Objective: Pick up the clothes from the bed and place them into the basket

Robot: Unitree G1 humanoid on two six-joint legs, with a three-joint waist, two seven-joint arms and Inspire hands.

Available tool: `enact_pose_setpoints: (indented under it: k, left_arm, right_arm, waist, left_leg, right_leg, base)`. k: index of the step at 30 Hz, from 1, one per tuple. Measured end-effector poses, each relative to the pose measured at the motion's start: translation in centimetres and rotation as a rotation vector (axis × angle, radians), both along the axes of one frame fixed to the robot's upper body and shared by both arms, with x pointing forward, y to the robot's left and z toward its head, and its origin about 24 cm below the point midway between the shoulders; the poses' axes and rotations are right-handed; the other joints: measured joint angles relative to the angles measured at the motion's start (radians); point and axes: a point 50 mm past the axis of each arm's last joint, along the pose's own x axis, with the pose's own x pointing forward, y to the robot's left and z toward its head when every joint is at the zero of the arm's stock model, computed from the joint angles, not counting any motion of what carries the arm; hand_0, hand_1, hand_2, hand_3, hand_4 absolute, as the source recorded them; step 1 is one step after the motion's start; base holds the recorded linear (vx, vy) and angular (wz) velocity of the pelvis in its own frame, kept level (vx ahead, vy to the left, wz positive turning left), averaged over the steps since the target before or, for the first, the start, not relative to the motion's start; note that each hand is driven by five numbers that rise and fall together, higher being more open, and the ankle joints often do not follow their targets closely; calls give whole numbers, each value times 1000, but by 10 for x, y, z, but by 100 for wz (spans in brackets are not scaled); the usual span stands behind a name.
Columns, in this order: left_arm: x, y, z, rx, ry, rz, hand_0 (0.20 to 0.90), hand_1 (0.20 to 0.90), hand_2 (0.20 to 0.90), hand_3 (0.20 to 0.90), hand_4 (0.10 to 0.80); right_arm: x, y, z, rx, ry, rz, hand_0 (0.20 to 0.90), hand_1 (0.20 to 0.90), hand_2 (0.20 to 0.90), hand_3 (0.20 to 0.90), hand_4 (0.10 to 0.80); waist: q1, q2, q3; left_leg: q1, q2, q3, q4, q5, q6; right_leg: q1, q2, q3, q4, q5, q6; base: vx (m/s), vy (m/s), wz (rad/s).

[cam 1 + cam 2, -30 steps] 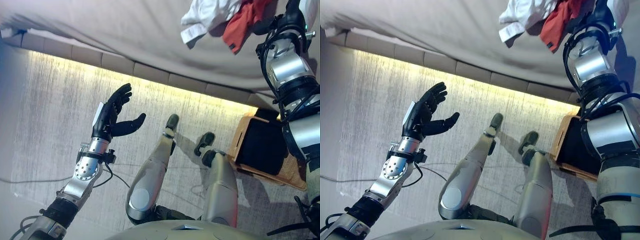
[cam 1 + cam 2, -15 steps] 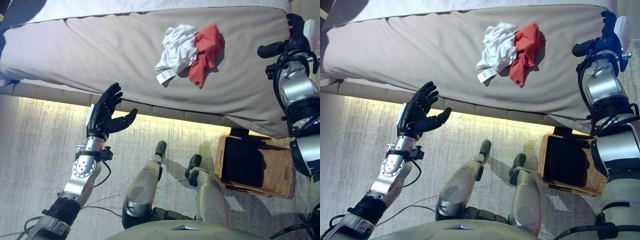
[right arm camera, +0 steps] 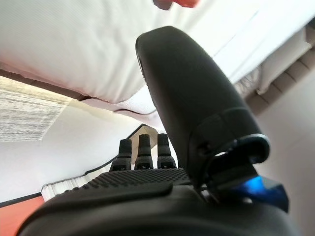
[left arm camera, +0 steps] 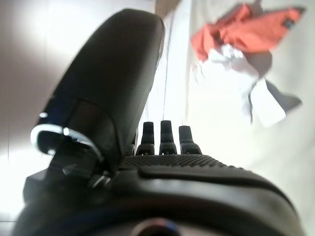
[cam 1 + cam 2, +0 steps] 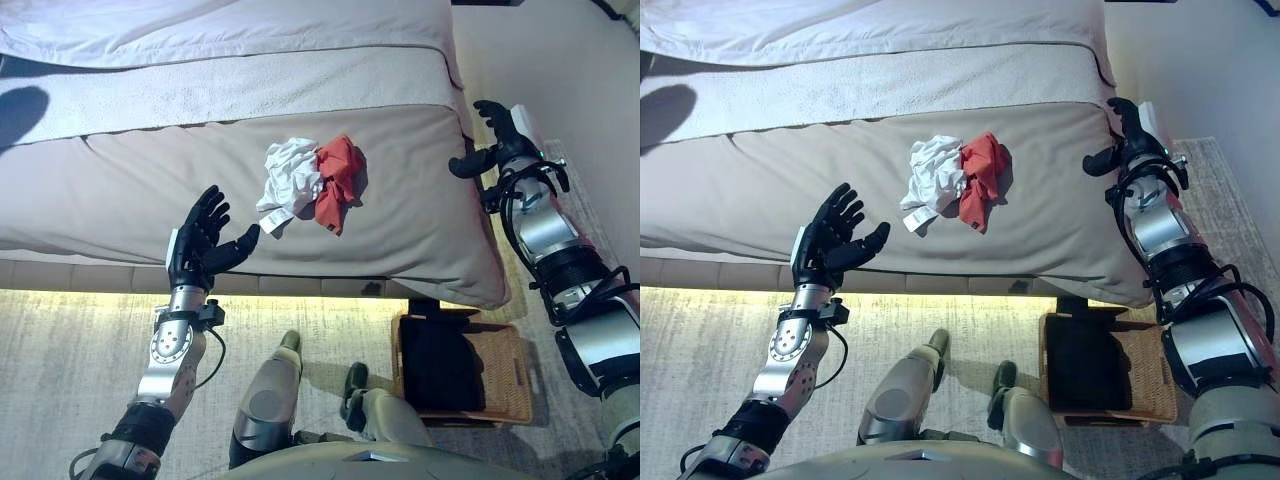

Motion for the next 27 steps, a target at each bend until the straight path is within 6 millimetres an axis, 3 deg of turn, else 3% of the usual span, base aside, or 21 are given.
enact_pose_setpoints:
  k: [3, 4, 5, 6, 7, 8, 9, 11, 13, 14, 16, 18, 19, 24, 27]
  left_arm:
    - [-3, 0, -4, -2, 14, 6, 900, 900, 900, 900, 800]
    - [-5, 1, -5, -2, 21, 9, 900, 900, 900, 900, 800]
    - [-7, 2, -6, 0, 26, 16, 900, 900, 900, 900, 800]
    - [-5, 5, -4, 11, 20, 26, 900, 900, 900, 900, 800]
    - [-3, 6, -1, 15, 13, 32, 900, 900, 900, 900, 800]
    - [-3, 8, 1, 20, 5, 45, 900, 900, 900, 900, 800]
    - [-1, 10, 6, 27, -10, 55, 900, 900, 900, 900, 800]
    - [14, 7, 23, 35, -75, 43, 900, 900, 900, 900, 800]
    - [28, 1, 40, 39, -141, 25, 900, 900, 900, 900, 800]
    - [31, -2, 44, 44, -163, 23, 900, 900, 900, 900, 800]
    - [31, -3, 46, 46, -189, 29, 900, 900, 900, 900, 800]
    - [27, -1, 44, 56, -185, 36, 900, 900, 900, 900, 800]
    - [25, -2, 41, 64, -176, 26, 900, 900, 900, 900, 800]
    - [21, -5, 34, 74, -153, -15, 900, 900, 900, 900, 800]
    - [21, -14, 33, 80, -164, -78, 900, 900, 900, 900, 800]
  right_arm:
    - [-4, -2, -9, 7, 24, 15, 900, 900, 900, 900, 800]
    - [-10, -5, -19, 0, 41, 13, 900, 900, 900, 900, 800]
    - [-16, -6, -30, -7, 56, 12, 900, 900, 900, 900, 800]
    - [-20, -6, -40, -7, 73, 14, 900, 900, 900, 900, 800]
    - [-22, -6, -43, -6, 77, 16, 900, 900, 900, 900, 800]
    - [-22, -3, -46, 0, 78, 29, 900, 900, 900, 900, 800]
    - [-22, 1, -46, 6, 74, 39, 900, 900, 900, 900, 800]
    - [-21, -1, -42, -6, 61, 34, 900, 900, 900, 900, 800]
    - [-19, 0, -36, -16, 31, 22, 900, 900, 900, 900, 800]
    - [-19, 1, -35, -16, 27, 26, 900, 900, 900, 900, 800]
    - [-16, 2, -30, -16, 14, 30, 900, 900, 900, 900, 800]
    - [-6, 4, -20, -43, 10, 30, 900, 900, 900, 900, 800]
    - [-1, 4, -15, -53, 11, 25, 900, 900, 900, 900, 800]
    - [8, 14, 11, -62, -45, 50, 900, 900, 900, 900, 800]
    - [13, 20, 15, -84, -35, 53, 900, 900, 900, 900, 800]
  waist:
    - [-7, 23, -12]
    - [-8, 42, -40]
    - [-14, 49, -68]
    - [-15, 24, -78]
    - [-20, 21, -78]
    - [-23, 25, -77]
    - [-29, 31, -74]
    - [-45, 51, -50]
    - [-87, 47, -13]
    - [-99, 41, -8]
    - [-83, 31, -2]
    - [-47, 29, -1]
    - [-36, 29, -1]
    - [6, 27, 0]
    - [27, 27, 1]
  left_leg:
    - [15, 2, 44, -77, 12, 32]
    - [40, 4, 61, -76, -23, 56]
    - [58, 7, 70, -104, 13, 57]
    - [63, -26, 86, -104, 12, 58]
    - [75, -42, 94, -111, 10, 64]
    - [90, -48, 102, -132, 41, 83]
    - [97, -53, 91, -143, 45, 90]
    - [97, -48, 49, -154, 51, 95]
    - [98, -80, -1, -151, 54, 94]
    - [101, -96, -19, -156, 52, 96]
    - [103, -107, -28, -164, 46, 103]
    - [100, -94, -34, -175, 34, 85]
    - [98, -87, -59, -178, 28, 78]
    - [98, -65, -108, -171, 20, 65]
    - [95, -60, -133, -167, 17, 59]
  right_leg:
    - [42, -1, 12, 24, -45, 22]
    - [44, -3, 4, 57, -81, 42]
    - [21, -19, -1, 159, -121, 93]
    - [-30, -65, -6, 280, -147, 134]
    - [-88, -107, -24, 423, -148, 138]
    - [-145, -124, -26, 533, -143, 147]
    - [-186, -107, -15, 563, -146, 143]
    - [-240, -31, 23, 458, -149, 129]
    - [-282, 8, 67, 309, -139, 123]
    - [-288, 6, 72, 244, -128, 108]
    - [-268, -7, 48, 149, -13, 96]
    - [-238, -8, 2, 58, 92, 109]
    - [-215, -1, -29, 14, 131, 98]
    - [-182, 23, -90, -21, 141, 83]
    - [-173, 27, -124, -21, 132, 70]
  base:
    - [236, 221, -24]
    - [186, 204, -10]
    - [150, 198, -16]
    - [119, 171, -18]
    - [65, 81, -20]
    - [-21, -47, -24]
    - [-90, -118, -5]
    - [-82, -118, 40]
    - [21, -134, 103]
    - [23, -130, 107]
    - [-22, -93, 38]
    - [38, -74, 4]
    - [65, -45, 35]
    - [65, -24, 30]
    - [1, -7, 30]
